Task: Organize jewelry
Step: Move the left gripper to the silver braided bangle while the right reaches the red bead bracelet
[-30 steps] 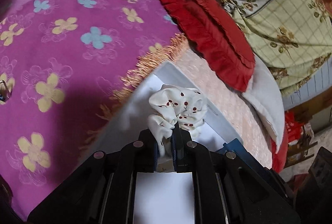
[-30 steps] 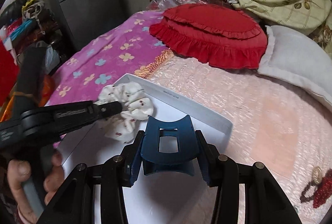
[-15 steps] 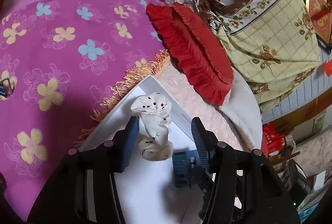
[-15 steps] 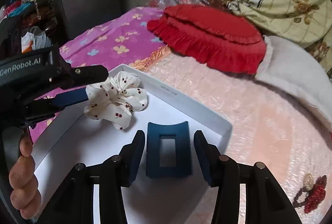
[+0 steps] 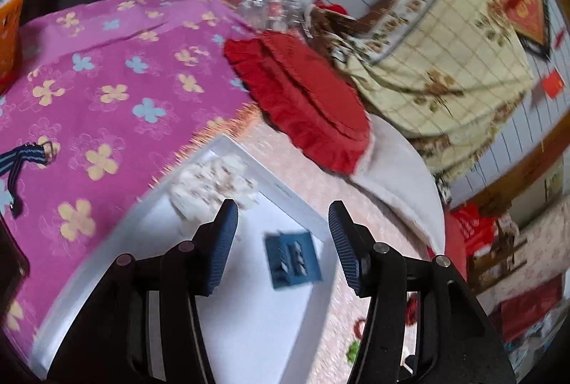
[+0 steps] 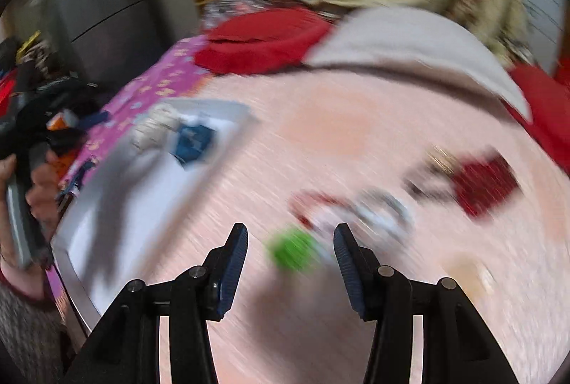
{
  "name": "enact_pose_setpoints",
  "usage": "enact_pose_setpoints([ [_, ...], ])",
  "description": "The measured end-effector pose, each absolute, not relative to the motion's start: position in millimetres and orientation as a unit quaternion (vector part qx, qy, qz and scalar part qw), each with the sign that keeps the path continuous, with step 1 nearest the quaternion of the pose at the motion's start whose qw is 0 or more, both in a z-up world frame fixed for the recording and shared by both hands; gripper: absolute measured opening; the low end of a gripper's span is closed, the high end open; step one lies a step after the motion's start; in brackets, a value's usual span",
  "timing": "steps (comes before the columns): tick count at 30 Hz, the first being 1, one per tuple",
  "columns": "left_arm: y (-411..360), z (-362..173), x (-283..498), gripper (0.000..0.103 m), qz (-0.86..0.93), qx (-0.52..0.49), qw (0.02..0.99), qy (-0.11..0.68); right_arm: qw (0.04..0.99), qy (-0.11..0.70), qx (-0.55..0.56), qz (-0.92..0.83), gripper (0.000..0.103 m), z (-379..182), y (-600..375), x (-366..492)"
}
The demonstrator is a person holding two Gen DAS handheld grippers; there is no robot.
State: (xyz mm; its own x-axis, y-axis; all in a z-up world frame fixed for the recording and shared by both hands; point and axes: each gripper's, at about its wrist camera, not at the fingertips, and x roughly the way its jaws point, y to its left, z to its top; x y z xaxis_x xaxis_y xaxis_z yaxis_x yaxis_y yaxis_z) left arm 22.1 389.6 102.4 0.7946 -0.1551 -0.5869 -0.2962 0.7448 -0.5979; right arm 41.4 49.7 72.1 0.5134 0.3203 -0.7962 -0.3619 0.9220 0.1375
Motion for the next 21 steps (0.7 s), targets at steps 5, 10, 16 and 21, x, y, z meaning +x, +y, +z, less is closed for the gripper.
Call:
enact_pose_setpoints([
  [5, 325.8, 113.9, 11.7, 0.053, -0.018, -0.296, 0.894, 0.335, 0.871, 0.472, 0.009, 0.134, 0.048, 55.5, -35.8, 14.7],
  [10, 244.1, 116.6, 7.4, 0.053, -0.083, -0.233, 0.896, 0.368, 0.879, 0.467, 0.029, 0.095, 0.048, 50.9, -92.5, -0.2],
  [16, 158.1, 87.3, 37.7, 0.053, -0.129, -0.159, 0.877, 0.435, 0.881, 0.463, 0.052, 0.086, 0.048, 47.7, -119.5, 8.5],
  [21, 112.7, 59.5, 75.2, 0.053, -0.151, -0.092, 0.858, 0.482, 0.886, 0.449, 0.073, 0.092, 0.048, 51.7, -125.6, 46.0],
])
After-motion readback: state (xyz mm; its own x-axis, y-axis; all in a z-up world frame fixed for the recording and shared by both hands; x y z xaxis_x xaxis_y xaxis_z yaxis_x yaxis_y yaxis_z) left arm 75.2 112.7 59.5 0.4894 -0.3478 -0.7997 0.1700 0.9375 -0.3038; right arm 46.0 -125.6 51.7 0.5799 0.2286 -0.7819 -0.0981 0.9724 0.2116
